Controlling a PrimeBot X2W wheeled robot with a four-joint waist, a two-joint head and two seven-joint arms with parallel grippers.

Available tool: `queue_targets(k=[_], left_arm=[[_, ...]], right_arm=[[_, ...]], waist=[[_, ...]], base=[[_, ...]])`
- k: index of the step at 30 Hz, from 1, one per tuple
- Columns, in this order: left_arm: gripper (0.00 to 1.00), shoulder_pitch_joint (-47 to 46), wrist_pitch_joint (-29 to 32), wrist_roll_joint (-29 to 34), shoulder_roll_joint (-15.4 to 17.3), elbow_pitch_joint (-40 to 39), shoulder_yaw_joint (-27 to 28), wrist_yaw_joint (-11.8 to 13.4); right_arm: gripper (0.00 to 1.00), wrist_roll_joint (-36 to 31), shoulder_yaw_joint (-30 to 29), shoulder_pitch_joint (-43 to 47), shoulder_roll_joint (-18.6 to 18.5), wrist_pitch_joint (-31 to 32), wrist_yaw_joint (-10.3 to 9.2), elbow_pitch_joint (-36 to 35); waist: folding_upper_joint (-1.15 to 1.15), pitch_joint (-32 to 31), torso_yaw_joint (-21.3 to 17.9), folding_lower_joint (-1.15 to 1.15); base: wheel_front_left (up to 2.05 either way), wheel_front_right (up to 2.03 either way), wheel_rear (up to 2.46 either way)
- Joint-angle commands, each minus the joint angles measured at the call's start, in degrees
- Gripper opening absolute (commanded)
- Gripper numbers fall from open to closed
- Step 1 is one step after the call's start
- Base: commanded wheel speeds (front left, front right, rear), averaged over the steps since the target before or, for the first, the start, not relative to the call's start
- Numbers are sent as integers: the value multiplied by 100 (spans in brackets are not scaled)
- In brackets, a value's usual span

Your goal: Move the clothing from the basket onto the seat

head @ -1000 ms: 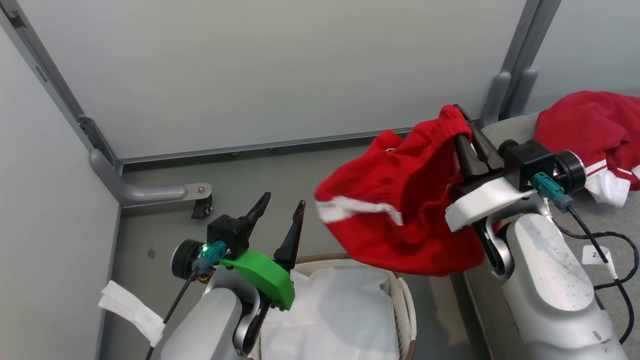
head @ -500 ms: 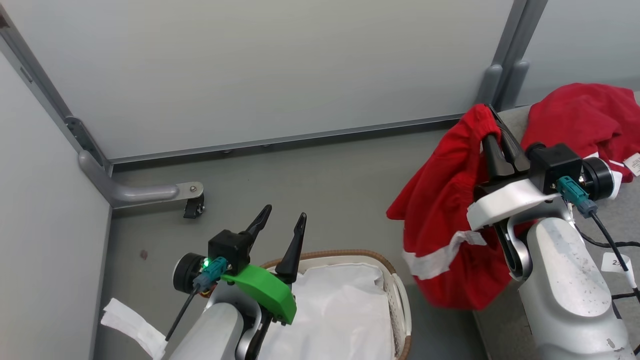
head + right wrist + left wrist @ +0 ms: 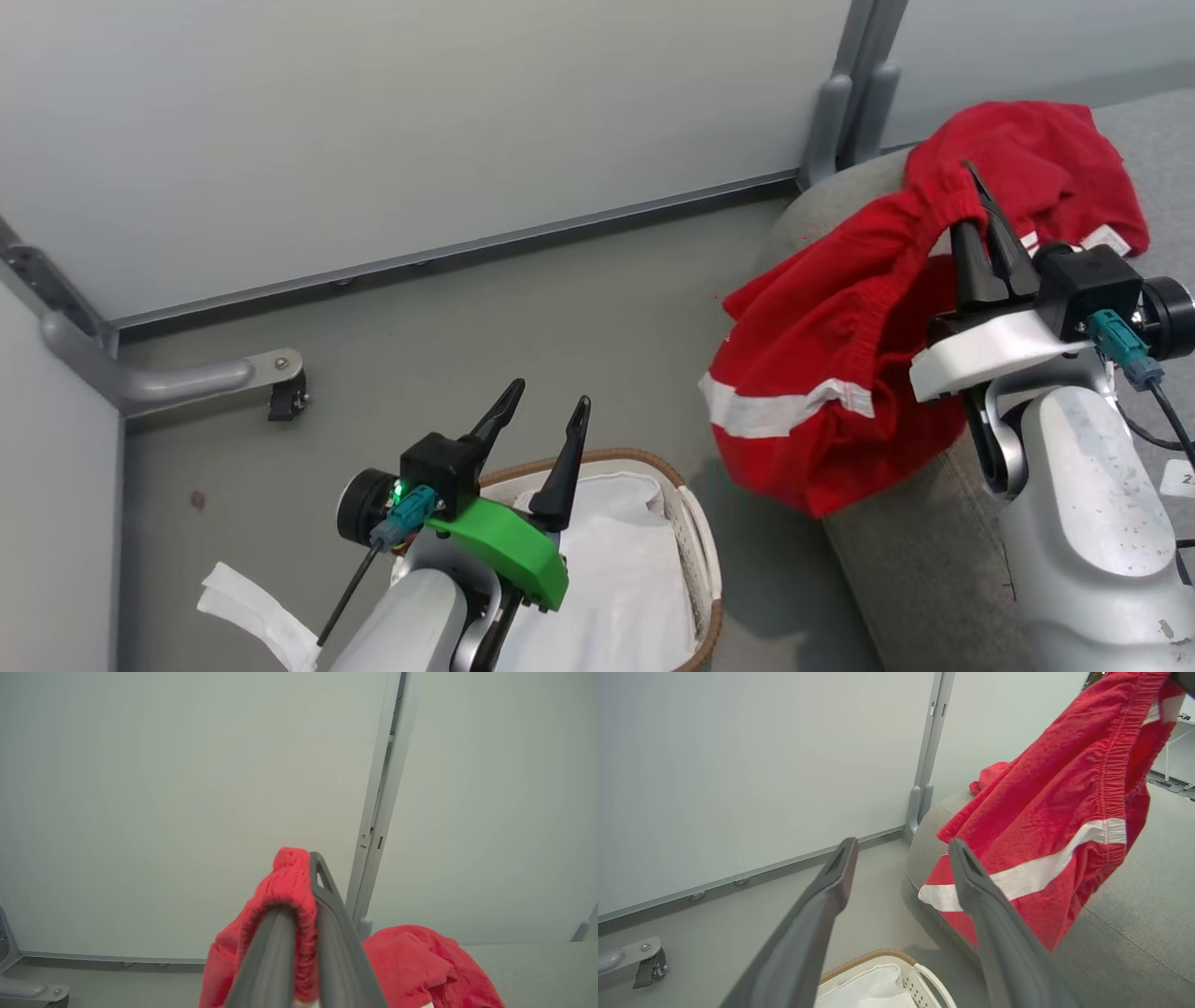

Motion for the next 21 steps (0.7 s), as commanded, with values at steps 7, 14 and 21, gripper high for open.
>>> queue_targets(k=[7, 14, 21], left_arm=[[100, -126, -2, -59, 11, -66, -141, -20], [100, -279, -2, -33, 17, -119, -291, -20], [100, -448, -2, 63, 16, -135, -385, -20]], right_arm=[[0, -143, -328, -98, -16, -14, -8, -97], [0, -216, -443, -341, -10, -14, -8, -112], [0, -485, -705, -1246, -197, -14, -8, -142]], waist=[[0, 400, -859, 0], [0, 665, -1073, 0], [0, 1103, -976, 0]], base=[[0, 0, 0], [0, 0, 0], [0, 0, 0]])
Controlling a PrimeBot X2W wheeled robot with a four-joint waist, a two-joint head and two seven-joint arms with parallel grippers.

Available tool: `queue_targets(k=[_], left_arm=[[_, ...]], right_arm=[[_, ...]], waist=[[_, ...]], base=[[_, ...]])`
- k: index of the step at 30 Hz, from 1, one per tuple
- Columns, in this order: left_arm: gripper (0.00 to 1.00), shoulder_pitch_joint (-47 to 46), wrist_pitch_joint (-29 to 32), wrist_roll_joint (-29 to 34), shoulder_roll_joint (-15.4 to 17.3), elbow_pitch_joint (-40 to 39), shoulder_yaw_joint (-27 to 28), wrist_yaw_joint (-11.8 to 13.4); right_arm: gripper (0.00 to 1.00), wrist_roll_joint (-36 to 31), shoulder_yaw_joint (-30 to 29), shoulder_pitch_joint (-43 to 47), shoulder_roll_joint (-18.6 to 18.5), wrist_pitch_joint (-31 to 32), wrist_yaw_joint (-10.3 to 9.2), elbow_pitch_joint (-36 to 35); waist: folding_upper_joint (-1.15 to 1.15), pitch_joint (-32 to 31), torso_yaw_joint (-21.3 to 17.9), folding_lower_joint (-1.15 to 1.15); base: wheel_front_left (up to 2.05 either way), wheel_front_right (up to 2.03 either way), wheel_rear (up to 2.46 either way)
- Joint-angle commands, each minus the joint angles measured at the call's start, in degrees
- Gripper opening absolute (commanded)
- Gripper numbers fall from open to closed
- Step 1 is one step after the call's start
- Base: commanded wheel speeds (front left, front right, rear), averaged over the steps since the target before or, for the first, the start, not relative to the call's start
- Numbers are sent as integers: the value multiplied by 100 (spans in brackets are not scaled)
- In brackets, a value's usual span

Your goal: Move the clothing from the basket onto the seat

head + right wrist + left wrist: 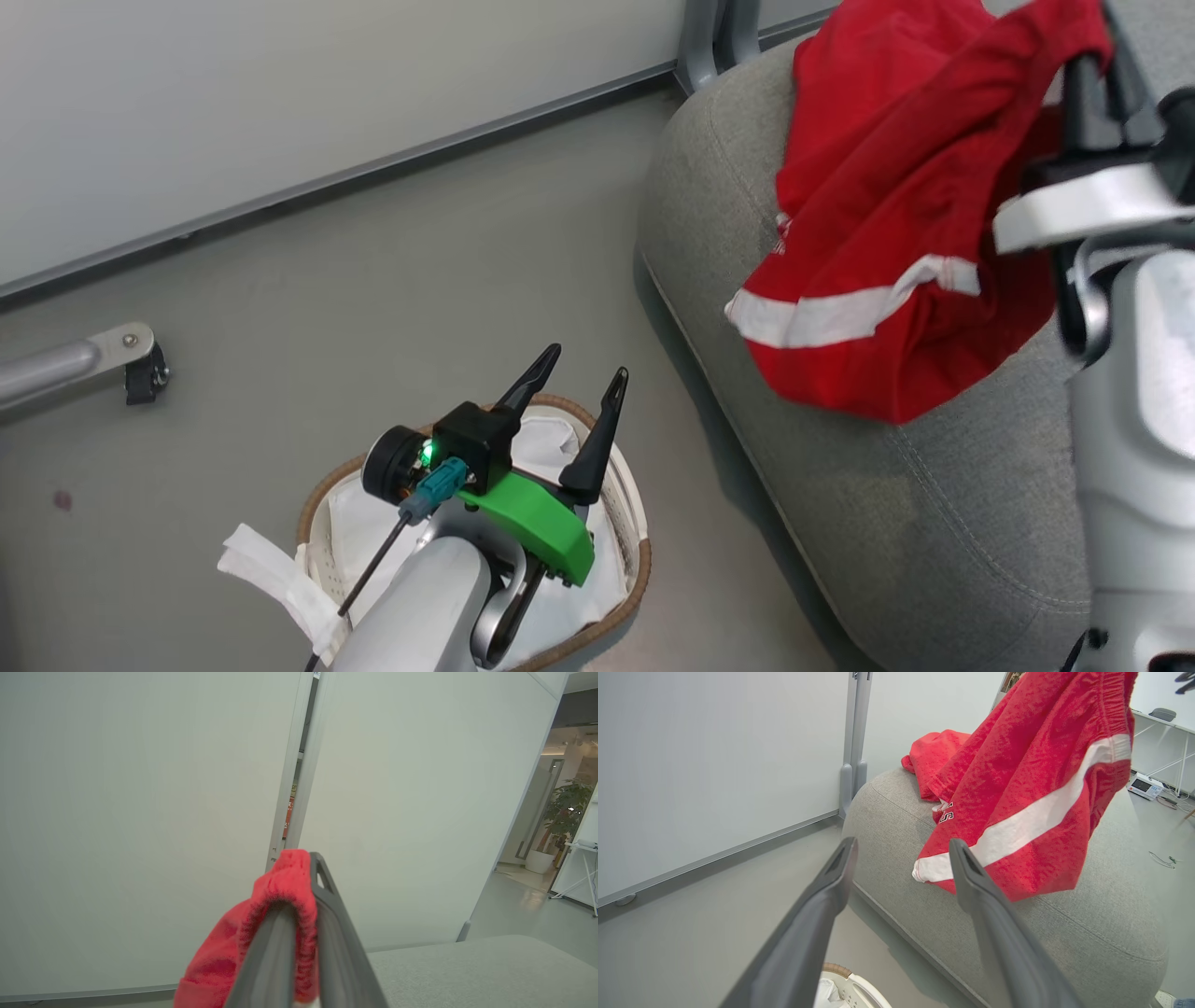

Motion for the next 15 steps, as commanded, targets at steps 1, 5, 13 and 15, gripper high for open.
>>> queue_targets(k=[1, 5, 13, 15], left_arm=[[100, -112, -2, 65, 30, 1, -8, -14], [100, -272, -2, 129, 37, -49, 3, -14], [100, -625, -2, 244, 139, -214, 61, -14], [100, -723, -2, 281, 153, -258, 68, -14]], right_arm=[[0, -68, -77, -278, -179, -14, -8, -28], [0, -32, -266, -1084, -604, -14, -8, 138], [0, 81, -590, -2556, -1535, 29, -8, 887], [0, 61, -700, -2774, -1696, 25, -8, 1067]], waist=[[0, 303, 58, 0], [0, 661, 194, 0], [0, 1451, 419, 0], [0, 1632, 465, 0]], base=[[0, 0, 0], [0, 0, 0], [0, 0, 0], [0, 0, 0]])
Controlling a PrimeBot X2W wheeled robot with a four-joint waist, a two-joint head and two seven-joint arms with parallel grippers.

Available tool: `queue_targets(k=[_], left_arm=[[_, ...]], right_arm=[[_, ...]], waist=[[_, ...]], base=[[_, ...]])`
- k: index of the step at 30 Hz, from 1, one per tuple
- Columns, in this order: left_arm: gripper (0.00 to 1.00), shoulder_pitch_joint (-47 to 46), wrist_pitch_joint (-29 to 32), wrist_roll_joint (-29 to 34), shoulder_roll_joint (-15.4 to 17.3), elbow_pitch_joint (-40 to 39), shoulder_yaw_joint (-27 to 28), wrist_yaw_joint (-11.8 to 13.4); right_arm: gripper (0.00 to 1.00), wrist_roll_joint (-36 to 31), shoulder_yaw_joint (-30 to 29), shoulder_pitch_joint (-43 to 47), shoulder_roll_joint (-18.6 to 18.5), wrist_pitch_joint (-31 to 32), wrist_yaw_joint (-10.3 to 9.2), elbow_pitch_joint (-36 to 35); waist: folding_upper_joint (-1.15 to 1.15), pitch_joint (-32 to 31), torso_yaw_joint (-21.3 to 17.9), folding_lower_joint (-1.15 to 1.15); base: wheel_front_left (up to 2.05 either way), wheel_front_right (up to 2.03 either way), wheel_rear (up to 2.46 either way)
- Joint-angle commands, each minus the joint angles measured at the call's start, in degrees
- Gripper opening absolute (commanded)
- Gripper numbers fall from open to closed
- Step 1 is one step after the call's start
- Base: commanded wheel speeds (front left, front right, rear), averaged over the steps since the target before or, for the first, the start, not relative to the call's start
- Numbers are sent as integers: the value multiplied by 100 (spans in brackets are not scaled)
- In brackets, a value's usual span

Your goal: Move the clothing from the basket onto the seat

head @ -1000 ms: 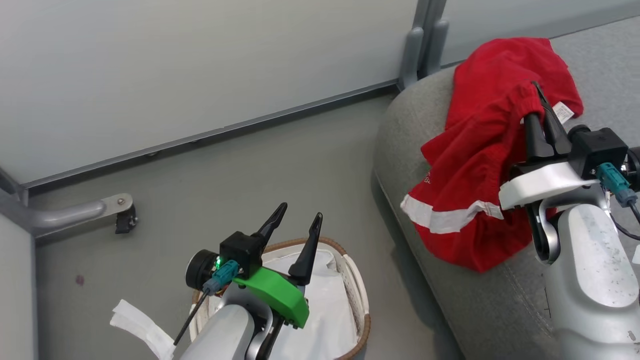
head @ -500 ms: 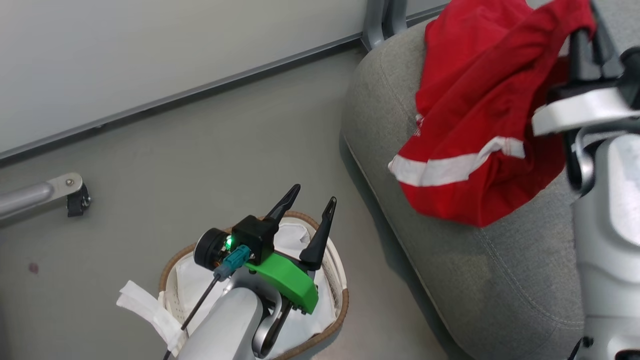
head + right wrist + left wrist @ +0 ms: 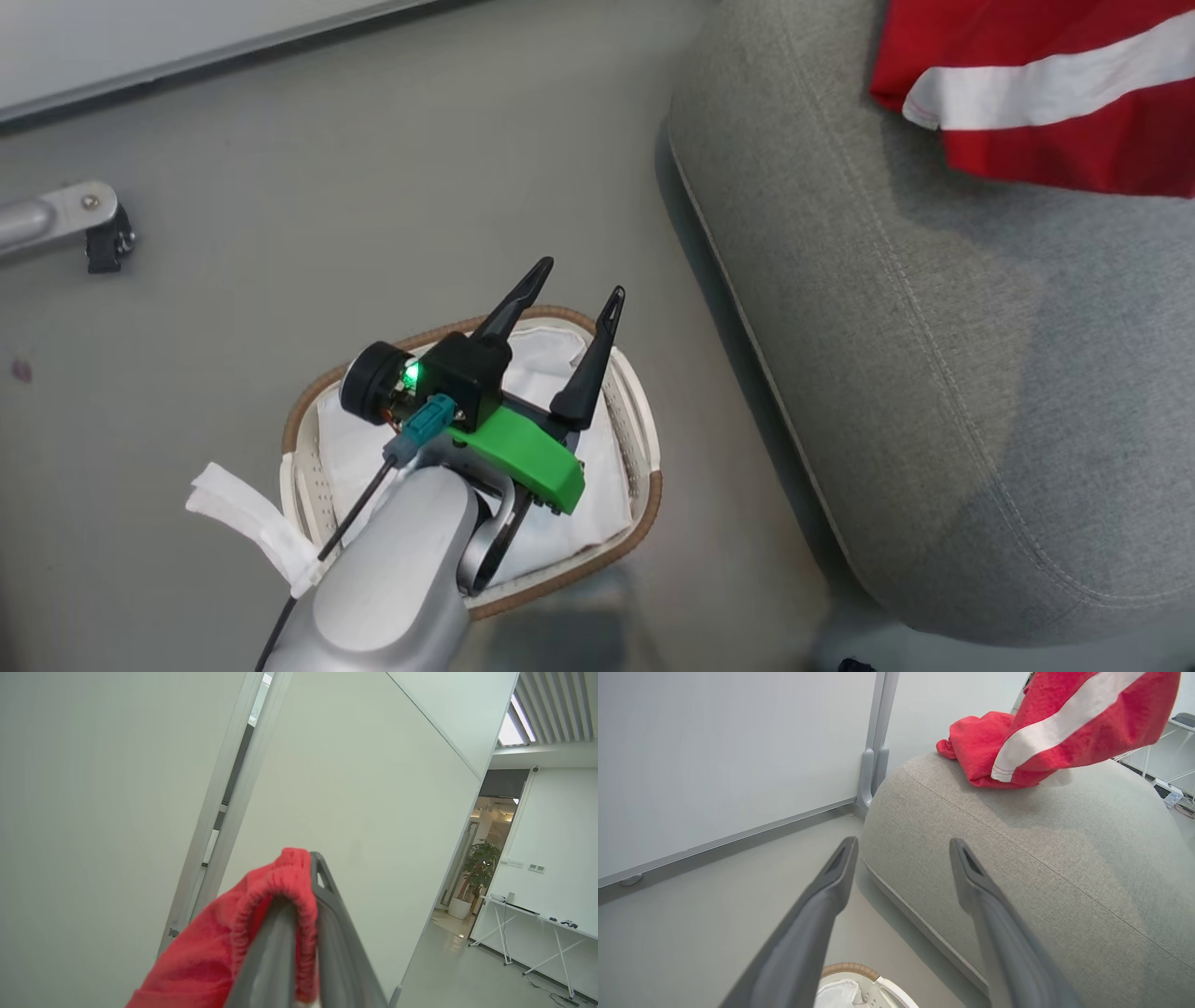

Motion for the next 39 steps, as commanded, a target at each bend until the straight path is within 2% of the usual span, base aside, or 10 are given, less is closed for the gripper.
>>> queue_targets(k=[1, 7, 16, 27, 29, 30, 31, 39], left_arm=[[100, -162, -2, 58, 46, -47, 4, -14], [100, -382, -2, 162, 114, -190, 59, -14], [100, -558, -2, 286, 186, -302, 71, -15], [100, -572, -2, 304, 249, -274, 97, -15], [100, -544, -2, 297, 254, -315, 99, -15], [100, -529, -2, 280, 253, -329, 98, -15], [100, -510, -2, 253, 255, -351, 94, -15], [100, -350, -2, 119, 267, -463, 132, -15]], right_arm=[[0, -43, -79, -95, -106, -3, -8, 116], [0, -317, -247, -84, -152, -36, -8, 688], [0, -468, -397, 619, 299, -42, -8, 944], [0, -584, -649, 1241, 583, -42, -8, 1243], [40, -593, -632, 1339, 623, -43, -8, 1182], [45, -580, -626, 1370, 637, -43, -8, 1143], [100, -563, -613, 1429, 656, -43, -8, 1098], [100, -426, -365, 2034, 784, -43, -8, 753]], waist=[[0, 536, 220, -1], [0, 948, 294, -1], [0, 1412, 273, -1], [0, 1466, 205, -1], [0, 1417, 180, -1], [0, 1389, 170, -1], [0, 1346, 154, -1], [0, 874, 59, -1]], base=[[0, 0, 0], [0, 0, 0], [0, 0, 0], [0, 0, 0], [0, 0, 0], [0, 0, 0], [0, 0, 0], [0, 0, 0]])
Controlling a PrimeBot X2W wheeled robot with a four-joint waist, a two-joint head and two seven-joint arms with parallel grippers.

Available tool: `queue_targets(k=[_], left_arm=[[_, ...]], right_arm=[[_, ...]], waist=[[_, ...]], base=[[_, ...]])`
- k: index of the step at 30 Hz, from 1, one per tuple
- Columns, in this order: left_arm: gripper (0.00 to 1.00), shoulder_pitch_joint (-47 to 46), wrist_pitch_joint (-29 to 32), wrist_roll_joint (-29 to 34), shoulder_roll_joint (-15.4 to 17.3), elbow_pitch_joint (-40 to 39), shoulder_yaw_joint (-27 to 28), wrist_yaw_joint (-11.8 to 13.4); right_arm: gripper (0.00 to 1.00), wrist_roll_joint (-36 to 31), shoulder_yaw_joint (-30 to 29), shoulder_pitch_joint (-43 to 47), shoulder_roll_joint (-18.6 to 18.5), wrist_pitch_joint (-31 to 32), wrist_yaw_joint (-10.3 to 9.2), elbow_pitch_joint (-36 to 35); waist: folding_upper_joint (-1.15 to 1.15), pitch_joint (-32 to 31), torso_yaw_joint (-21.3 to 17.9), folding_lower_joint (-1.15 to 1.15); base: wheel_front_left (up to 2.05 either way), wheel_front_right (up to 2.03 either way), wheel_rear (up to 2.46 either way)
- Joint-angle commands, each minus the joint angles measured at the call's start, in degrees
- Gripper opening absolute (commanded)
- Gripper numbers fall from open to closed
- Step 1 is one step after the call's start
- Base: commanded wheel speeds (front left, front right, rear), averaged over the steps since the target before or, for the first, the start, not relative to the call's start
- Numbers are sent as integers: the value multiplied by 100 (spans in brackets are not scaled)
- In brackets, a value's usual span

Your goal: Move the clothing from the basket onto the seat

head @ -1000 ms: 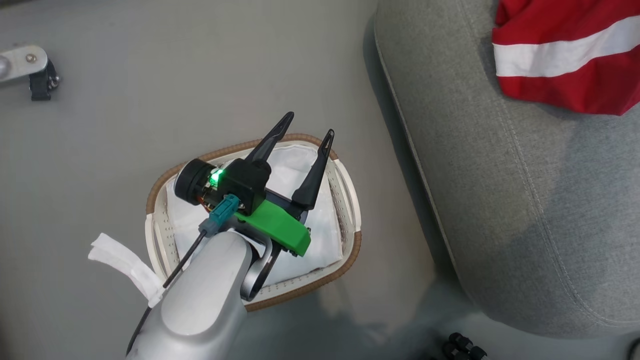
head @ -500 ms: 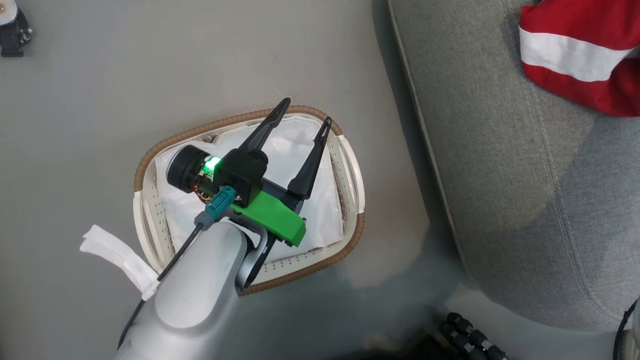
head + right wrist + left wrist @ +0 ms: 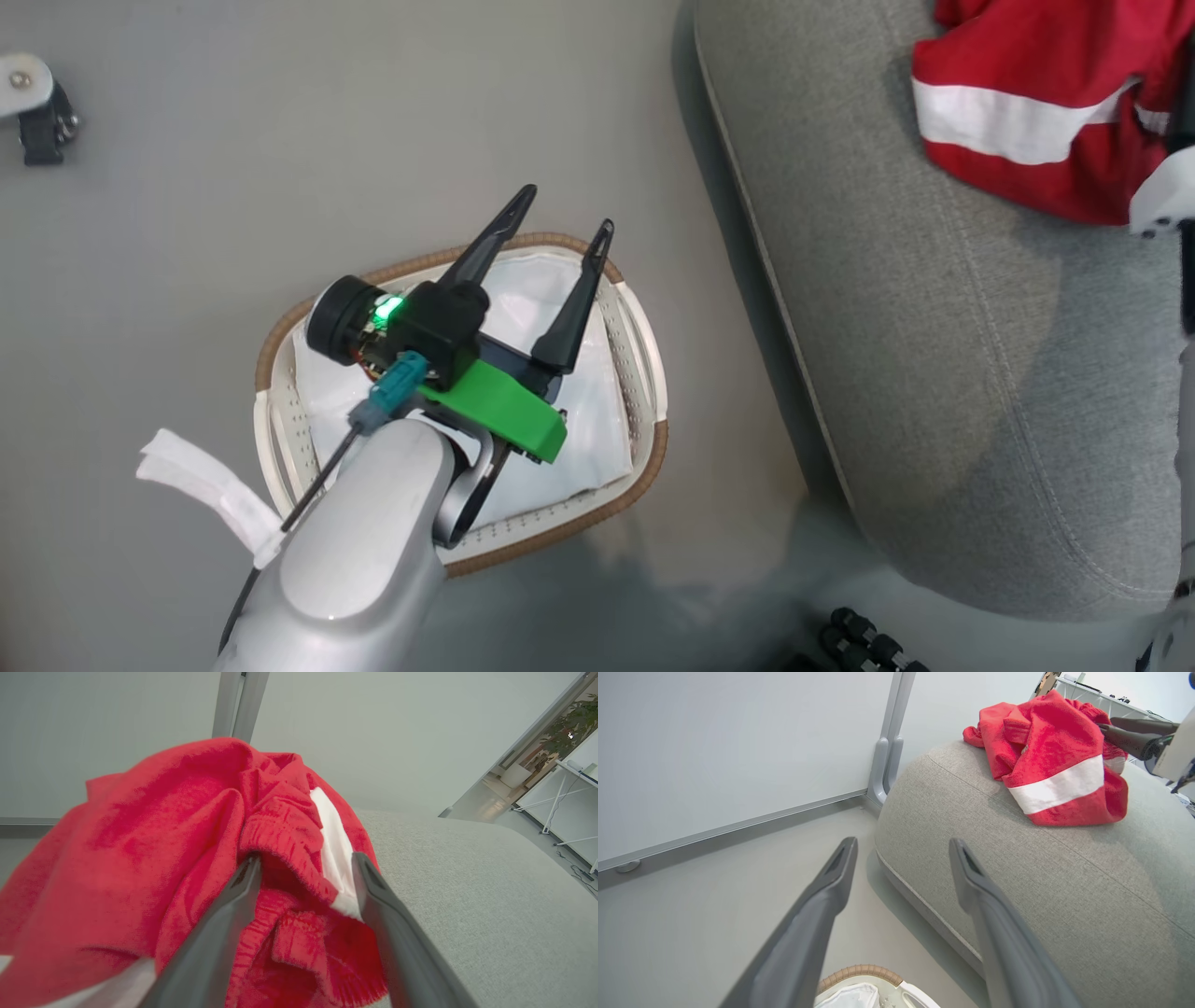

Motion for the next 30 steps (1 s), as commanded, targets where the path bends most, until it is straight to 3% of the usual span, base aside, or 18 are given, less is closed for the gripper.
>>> queue_targets(k=[1, 9, 16, 30], left_arm=[[100, 103, -2, -89, 18, -52, 93, -15], [100, 358, -2, -207, -76, -58, 428, -13], [100, 633, -2, -230, -239, 79, 836, 95], [100, 1608, -1, -158, -324, 59, 1752, 253]], right_arm=[[100, 39, 63, 197, 3, -27, -8, -96], [100, 162, 461, 861, -48, -26, -8, -664], [100, 266, 605, 1000, -53, -26, -8, -917], [100, 603, 953, 1661, 612, -26, -8, -1022]], waist=[[0, -257, -69, 0], [0, -892, -63, 0], [0, -1518, 258, 0], [0, -2568, 1155, 0]], base=[[0, 0, 0], [0, 0, 0], [0, 0, 0], [0, 0, 0]])
